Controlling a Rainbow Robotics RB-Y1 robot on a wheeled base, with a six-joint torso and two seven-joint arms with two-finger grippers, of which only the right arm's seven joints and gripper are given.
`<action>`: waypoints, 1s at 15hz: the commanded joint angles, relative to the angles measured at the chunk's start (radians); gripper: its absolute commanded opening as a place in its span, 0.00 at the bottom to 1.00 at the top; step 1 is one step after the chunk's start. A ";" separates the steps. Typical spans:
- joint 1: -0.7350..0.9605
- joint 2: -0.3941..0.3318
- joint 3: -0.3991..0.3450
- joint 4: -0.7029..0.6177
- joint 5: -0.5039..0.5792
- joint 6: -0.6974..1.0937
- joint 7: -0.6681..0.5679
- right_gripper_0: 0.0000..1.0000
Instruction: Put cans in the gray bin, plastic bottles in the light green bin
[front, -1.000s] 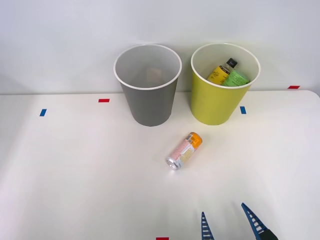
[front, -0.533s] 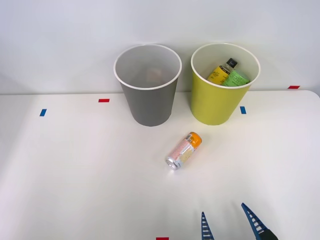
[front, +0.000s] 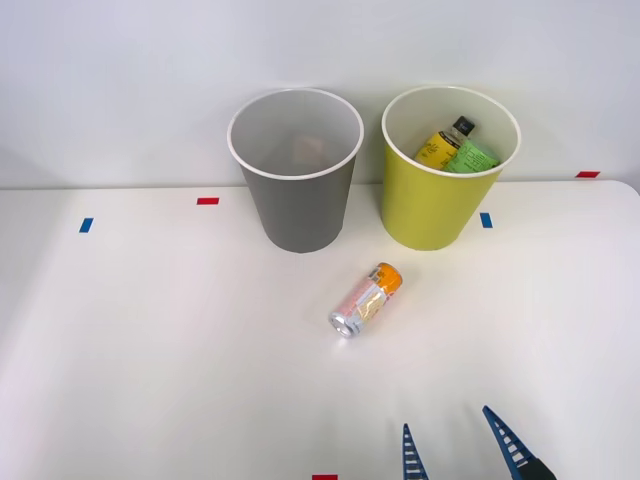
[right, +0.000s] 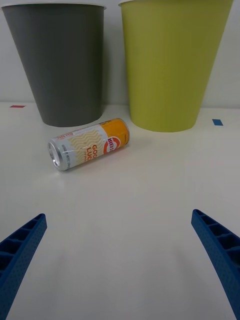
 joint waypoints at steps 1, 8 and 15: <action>0.000 0.000 0.000 0.000 0.000 0.000 0.000 1.00; 0.000 0.000 0.000 0.000 0.000 0.000 0.000 1.00; 0.000 0.000 0.000 0.000 0.000 0.000 0.000 1.00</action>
